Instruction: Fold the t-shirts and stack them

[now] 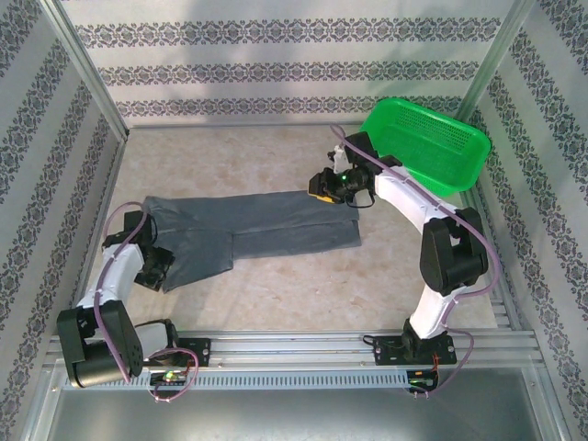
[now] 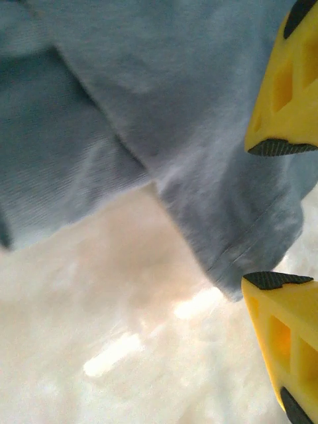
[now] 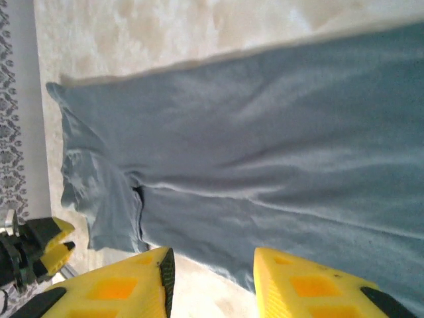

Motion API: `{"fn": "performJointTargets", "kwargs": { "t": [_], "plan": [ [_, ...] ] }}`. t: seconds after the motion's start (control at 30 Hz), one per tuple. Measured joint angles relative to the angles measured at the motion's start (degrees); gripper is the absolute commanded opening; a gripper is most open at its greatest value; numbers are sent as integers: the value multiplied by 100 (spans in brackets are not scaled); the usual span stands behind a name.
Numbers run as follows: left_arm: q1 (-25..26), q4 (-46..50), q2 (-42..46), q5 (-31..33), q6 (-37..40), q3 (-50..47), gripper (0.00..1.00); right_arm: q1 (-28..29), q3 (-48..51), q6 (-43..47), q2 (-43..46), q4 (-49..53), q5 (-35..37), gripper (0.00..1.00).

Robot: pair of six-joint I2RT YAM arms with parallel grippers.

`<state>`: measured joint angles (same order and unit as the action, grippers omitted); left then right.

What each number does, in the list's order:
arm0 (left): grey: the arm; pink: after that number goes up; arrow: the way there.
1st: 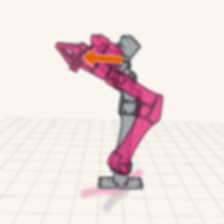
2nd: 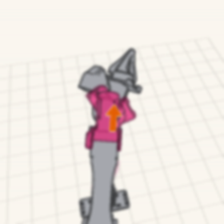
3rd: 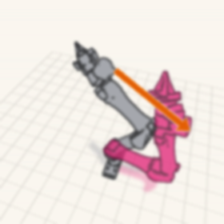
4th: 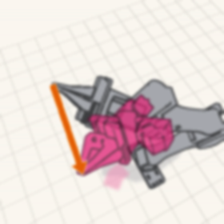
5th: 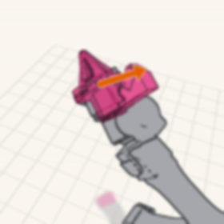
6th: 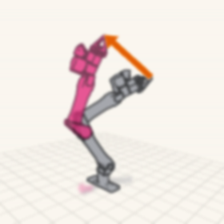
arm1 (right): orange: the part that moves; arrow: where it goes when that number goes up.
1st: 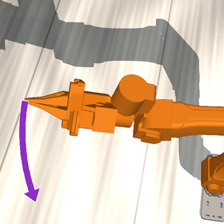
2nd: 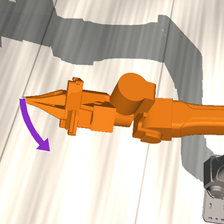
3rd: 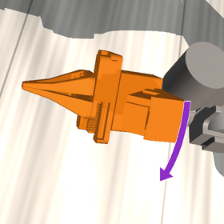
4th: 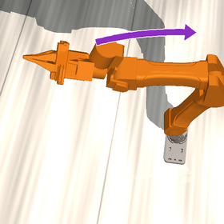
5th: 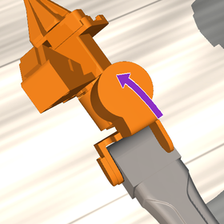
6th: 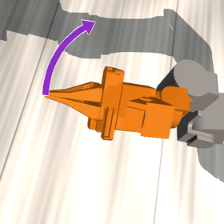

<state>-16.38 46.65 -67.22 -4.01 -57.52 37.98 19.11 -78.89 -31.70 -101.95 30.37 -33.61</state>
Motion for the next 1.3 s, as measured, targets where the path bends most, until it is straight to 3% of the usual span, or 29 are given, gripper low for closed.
{"fn": "performJointTargets", "kwargs": {
  "t": [0.2, 0.4, 0.6, 0.97, 1.3],
  "plan": [
    [-636, -678, -654, -328, 608, 492, 46, 0, 260, 0, 4, -70, -177, 38],
    [-811, -1657, -1646, -960, 1602, 1019, 43, 0, 280, -4, 39, -262, -299, 38],
    [-927, -1869, -1998, -1209, 2186, 1019, 42, 2, 295, -81, 57, -409, -378, 39],
    [-962, -2105, -2151, -1471, 2452, 833, 41, 17, 293, -133, 55, -459, -450, 39],
    [-962, -2120, -1921, -1705, 2430, 787, 28, 17, 289, -155, 28, -474, -483, 38]
  ]
}}
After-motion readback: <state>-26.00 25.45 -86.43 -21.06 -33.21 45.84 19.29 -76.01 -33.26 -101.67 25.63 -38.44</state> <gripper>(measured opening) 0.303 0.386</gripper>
